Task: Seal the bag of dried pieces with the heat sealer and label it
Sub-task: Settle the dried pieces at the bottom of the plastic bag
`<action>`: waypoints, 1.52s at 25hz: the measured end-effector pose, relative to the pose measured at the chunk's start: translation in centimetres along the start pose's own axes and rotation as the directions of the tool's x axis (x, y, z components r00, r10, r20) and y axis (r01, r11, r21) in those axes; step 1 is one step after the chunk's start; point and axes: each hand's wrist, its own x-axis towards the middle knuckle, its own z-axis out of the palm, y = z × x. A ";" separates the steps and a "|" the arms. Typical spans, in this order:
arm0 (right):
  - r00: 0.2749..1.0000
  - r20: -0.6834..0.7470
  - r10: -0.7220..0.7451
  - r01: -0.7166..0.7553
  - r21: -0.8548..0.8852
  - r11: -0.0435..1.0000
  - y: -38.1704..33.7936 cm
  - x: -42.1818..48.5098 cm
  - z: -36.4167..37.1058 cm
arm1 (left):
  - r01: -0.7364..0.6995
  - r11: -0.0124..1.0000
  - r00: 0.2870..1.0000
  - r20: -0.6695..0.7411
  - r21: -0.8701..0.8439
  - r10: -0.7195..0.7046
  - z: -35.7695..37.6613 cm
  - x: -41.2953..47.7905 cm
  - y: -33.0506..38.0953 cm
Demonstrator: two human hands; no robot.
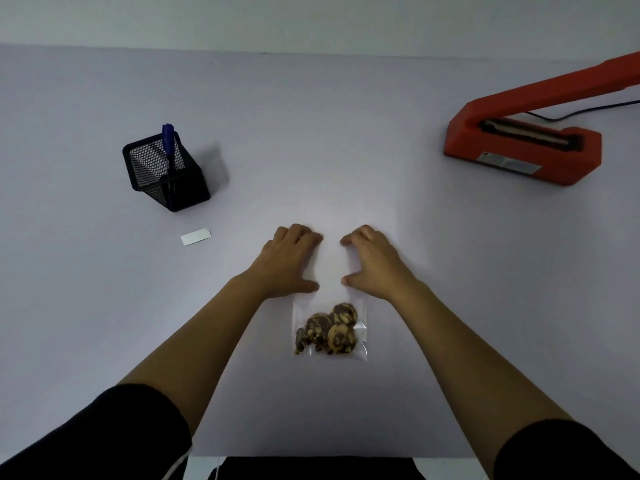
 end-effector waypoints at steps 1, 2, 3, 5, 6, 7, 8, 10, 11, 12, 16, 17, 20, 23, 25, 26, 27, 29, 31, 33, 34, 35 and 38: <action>1.000 0.009 0.012 -0.012 -0.026 1.000 -0.1 0.2 -0.2 | 0.009 1.000 1.000 0.021 0.019 -0.009 -0.2 0.3 0.0; 0.999 0.022 0.025 -0.023 -0.052 0.998 -0.1 0.5 -0.4 | 0.018 0.999 0.999 0.039 0.036 -0.019 -0.4 0.6 -0.1; 0.999 0.035 0.038 -0.036 -0.071 0.997 -0.1 0.7 -0.5 | 0.024 0.998 0.998 0.051 0.052 -0.027 -0.6 0.8 -0.1; 0.997 0.041 0.057 -0.054 -0.076 0.996 0.1 0.8 -0.7 | 0.030 0.997 0.999 0.043 0.065 -0.032 -0.8 1.0 0.0; 0.998 0.021 0.055 -0.053 -0.067 0.996 0.1 0.6 -0.7 | 0.023 0.998 1.000 0.014 0.057 -0.024 -0.8 0.7 0.1; 0.999 -0.012 0.043 -0.044 -0.057 0.997 0.2 0.2 -0.5 | -0.005 0.999 0.999 -0.032 0.046 0.006 -0.6 0.4 0.2; 0.999 -0.044 0.020 -0.022 -0.050 0.998 0.2 -0.1 -0.2 | -0.063 0.997 0.994 -0.082 0.039 0.066 -0.2 0.0 0.3; 0.997 -0.064 -0.031 0.029 -0.031 0.999 0.2 -0.8 0.7 | -0.201 0.979 0.974 -0.103 0.024 0.202 0.7 -0.8 0.4; 0.997 -0.057 -0.043 0.042 -0.021 0.999 0.2 -0.9 1.0 | -0.229 0.974 0.971 -0.069 0.005 0.228 0.9 -0.8 0.5; 0.998 -0.045 -0.044 0.043 -0.014 0.999 0.2 -0.9 1.1 | -0.222 0.975 0.975 -0.023 -0.021 0.221 0.9 -0.7 0.4; 1.000 0.014 -0.025 0.025 -0.024 0.999 0.3 0.0 0.3 | -0.142 0.986 0.982 0.111 -0.089 0.151 -0.6 1.7 0.2; 0.999 0.029 -0.016 0.016 -0.016 1.000 0.4 0.3 0.0 | -0.137 0.985 0.985 0.092 -0.103 0.147 -0.9 2.2 0.1; 0.998 0.060 0.019 -0.016 -0.054 0.998 0.4 1.2 -0.8 | -0.124 0.989 0.992 0.017 -0.079 0.126 -1.5 3.5 -0.6; 0.995 0.090 0.048 -0.029 -0.200 0.979 0.5 2.3 -1.7 | -0.035 0.999 0.999 0.002 -0.029 0.036 -2.2 4.5 -1.3; 0.989 0.126 0.071 -0.031 -0.295 0.955 0.4 3.1 -2.0 | 0.005 0.999 1.000 0.008 0.033 -0.005 -2.6 5.1 -1.4; 0.985 0.146 0.092 -0.041 -0.318 0.947 0.4 3.4 -2.1 | 0.024 0.998 0.999 0.022 0.054 -0.026 -2.8 5.4 -1.4; 0.979 0.166 0.119 -0.061 -0.322 0.945 0.4 3.6 -2.1 | 0.043 0.997 0.998 0.042 0.067 -0.046 -3.0 5.6 -1.3; 0.968 0.183 0.169 -0.111 -0.292 0.950 0.7 3.8 -2.0 | 0.072 0.994 0.994 0.073 0.078 -0.078 -3.3 5.8 -1.3; 0.974 0.150 0.168 -0.126 -0.256 0.958 0.9 3.3 -2.0 | 0.095 0.994 0.993 0.058 0.063 -0.098 -3.3 5.3 -1.1; 0.991 0.062 0.115 -0.097 -0.240 0.966 0.9 2.1 -1.7 | 0.080 0.997 0.996 -0.046 0.000 -0.080 -2.5 4.2 -0.8; 0.997 0.016 0.080 -0.074 -0.234 0.969 0.9 1.4 -1.4 | 0.036 0.999 0.990 -0.137 -0.010 -0.037 -1.8 3.4 -0.5; 0.999 -0.030 0.041 -0.046 -0.224 0.973 0.8 0.6 -1.0 | -0.024 1.000 0.971 -0.238 0.009 0.025 -0.7 2.6 -0.3; 0.981 -0.175 -0.083 0.056 -0.156 0.986 1.0 -1.4 0.5 | -0.174 0.984 0.909 -0.376 0.047 0.179 2.3 0.4 -0.1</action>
